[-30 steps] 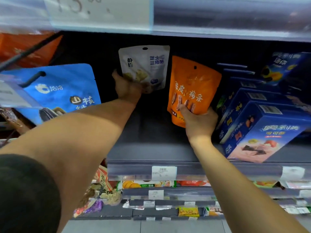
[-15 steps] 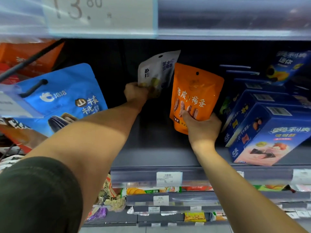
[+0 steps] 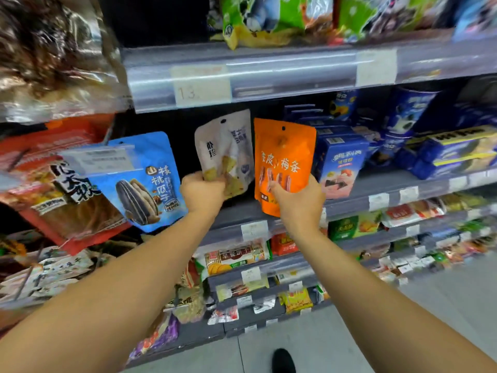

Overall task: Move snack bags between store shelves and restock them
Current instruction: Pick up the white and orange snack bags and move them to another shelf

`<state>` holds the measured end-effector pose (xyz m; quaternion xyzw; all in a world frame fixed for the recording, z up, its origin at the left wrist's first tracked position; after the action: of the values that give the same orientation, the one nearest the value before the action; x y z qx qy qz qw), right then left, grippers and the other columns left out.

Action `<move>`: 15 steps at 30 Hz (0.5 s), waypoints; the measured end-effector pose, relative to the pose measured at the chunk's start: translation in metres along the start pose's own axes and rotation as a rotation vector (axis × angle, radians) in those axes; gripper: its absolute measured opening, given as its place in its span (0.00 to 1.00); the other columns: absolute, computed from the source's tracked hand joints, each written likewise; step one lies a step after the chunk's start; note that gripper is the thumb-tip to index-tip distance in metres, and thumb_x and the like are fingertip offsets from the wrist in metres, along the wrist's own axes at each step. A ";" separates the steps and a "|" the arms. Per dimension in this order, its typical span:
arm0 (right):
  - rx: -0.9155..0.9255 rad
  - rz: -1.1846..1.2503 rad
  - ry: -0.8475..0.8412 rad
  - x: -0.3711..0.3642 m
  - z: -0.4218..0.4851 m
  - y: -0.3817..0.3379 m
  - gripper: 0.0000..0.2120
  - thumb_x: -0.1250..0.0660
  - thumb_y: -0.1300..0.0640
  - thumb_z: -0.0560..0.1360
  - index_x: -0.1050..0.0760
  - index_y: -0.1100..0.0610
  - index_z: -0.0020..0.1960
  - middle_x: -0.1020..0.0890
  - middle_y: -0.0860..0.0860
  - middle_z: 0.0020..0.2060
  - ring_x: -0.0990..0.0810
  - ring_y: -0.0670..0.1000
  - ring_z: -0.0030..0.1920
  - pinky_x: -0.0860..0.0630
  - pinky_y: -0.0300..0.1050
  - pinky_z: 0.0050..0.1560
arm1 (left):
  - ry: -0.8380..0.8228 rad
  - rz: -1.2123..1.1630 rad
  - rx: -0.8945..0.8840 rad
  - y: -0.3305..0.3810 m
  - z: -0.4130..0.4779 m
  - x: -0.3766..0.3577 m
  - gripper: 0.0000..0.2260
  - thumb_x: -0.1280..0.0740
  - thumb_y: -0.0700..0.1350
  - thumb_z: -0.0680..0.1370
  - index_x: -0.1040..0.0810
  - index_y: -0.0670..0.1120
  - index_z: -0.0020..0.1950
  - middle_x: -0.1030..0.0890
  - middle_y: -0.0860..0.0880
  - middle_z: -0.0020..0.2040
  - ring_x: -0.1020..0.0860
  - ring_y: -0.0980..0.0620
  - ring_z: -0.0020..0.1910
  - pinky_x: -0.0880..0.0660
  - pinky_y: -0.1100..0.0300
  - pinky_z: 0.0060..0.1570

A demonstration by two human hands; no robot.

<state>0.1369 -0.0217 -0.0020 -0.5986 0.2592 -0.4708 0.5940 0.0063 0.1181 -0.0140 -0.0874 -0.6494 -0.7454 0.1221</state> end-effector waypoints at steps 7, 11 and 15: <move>0.003 -0.071 -0.049 0.102 -0.070 -0.031 0.16 0.21 0.51 0.67 0.21 0.53 0.51 0.16 0.47 0.42 0.17 0.51 0.42 0.20 0.47 0.46 | -0.202 0.045 -0.170 0.041 -0.089 0.081 0.20 0.22 0.47 0.68 0.30 0.50 0.23 0.26 0.54 0.23 0.29 0.60 0.22 0.34 0.63 0.27; 0.012 -0.026 -0.113 0.171 -0.093 -0.032 0.12 0.21 0.53 0.68 0.22 0.46 0.46 0.16 0.43 0.41 0.17 0.44 0.43 0.20 0.43 0.43 | -0.384 -0.037 -0.184 0.060 -0.128 0.094 0.09 0.22 0.45 0.69 0.19 0.45 0.34 0.17 0.50 0.35 0.19 0.53 0.33 0.22 0.55 0.36; -0.023 0.034 -0.114 0.249 -0.107 -0.023 0.14 0.21 0.55 0.68 0.24 0.43 0.45 0.17 0.40 0.42 0.18 0.39 0.43 0.25 0.33 0.39 | -0.518 -0.095 -0.159 0.080 -0.170 0.084 0.09 0.21 0.44 0.69 0.15 0.45 0.46 0.14 0.50 0.43 0.15 0.50 0.41 0.20 0.55 0.42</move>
<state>0.1435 -0.2844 0.0683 -0.6270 0.2405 -0.4226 0.6086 -0.0455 -0.0663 0.0622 -0.2539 -0.6018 -0.7518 -0.0904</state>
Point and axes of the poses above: each hand's wrist, its own z-axis towards the middle knuckle, its own x-axis out of the back of the hand, y = z × x, the point moved 2 cm from there along z, towards the middle knuckle
